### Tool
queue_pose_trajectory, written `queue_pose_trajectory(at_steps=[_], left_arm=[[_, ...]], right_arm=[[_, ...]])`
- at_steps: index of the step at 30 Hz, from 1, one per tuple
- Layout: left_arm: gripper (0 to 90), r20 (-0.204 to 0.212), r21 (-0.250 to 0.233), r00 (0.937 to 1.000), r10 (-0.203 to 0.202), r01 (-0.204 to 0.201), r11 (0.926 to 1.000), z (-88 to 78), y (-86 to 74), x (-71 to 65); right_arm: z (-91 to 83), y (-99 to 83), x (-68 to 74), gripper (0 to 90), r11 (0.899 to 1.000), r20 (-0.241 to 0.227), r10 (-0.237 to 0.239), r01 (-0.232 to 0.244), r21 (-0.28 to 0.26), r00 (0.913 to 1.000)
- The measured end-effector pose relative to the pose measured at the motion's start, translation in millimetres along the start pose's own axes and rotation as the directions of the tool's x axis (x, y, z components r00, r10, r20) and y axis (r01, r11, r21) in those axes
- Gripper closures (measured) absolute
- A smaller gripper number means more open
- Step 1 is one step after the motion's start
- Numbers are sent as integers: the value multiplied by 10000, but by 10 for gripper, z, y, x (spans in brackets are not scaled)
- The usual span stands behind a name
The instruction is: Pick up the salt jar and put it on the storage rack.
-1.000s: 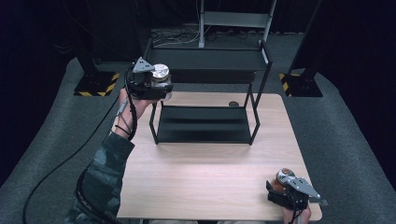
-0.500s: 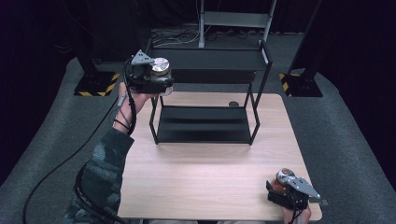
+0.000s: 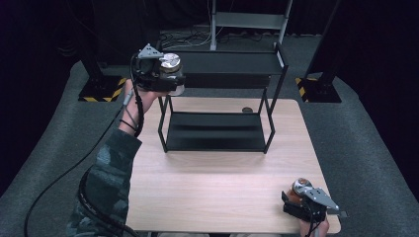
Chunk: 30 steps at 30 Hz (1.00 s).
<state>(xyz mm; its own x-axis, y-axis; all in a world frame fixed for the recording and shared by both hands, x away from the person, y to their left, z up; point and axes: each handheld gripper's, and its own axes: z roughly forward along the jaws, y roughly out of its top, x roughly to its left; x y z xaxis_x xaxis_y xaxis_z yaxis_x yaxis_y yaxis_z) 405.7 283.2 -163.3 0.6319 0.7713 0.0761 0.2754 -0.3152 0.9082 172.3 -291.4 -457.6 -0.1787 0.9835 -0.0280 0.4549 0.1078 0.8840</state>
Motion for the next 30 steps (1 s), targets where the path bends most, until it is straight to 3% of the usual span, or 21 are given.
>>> queue_pose_trajectory(at_steps=[30], left_arm=[[310, -79, -101, 10000, 13, -14, 9999, -18, 291, 36]], right_arm=[[4, 6, -7, 0, 10000, -32, -16, 16, 28, 10000]])
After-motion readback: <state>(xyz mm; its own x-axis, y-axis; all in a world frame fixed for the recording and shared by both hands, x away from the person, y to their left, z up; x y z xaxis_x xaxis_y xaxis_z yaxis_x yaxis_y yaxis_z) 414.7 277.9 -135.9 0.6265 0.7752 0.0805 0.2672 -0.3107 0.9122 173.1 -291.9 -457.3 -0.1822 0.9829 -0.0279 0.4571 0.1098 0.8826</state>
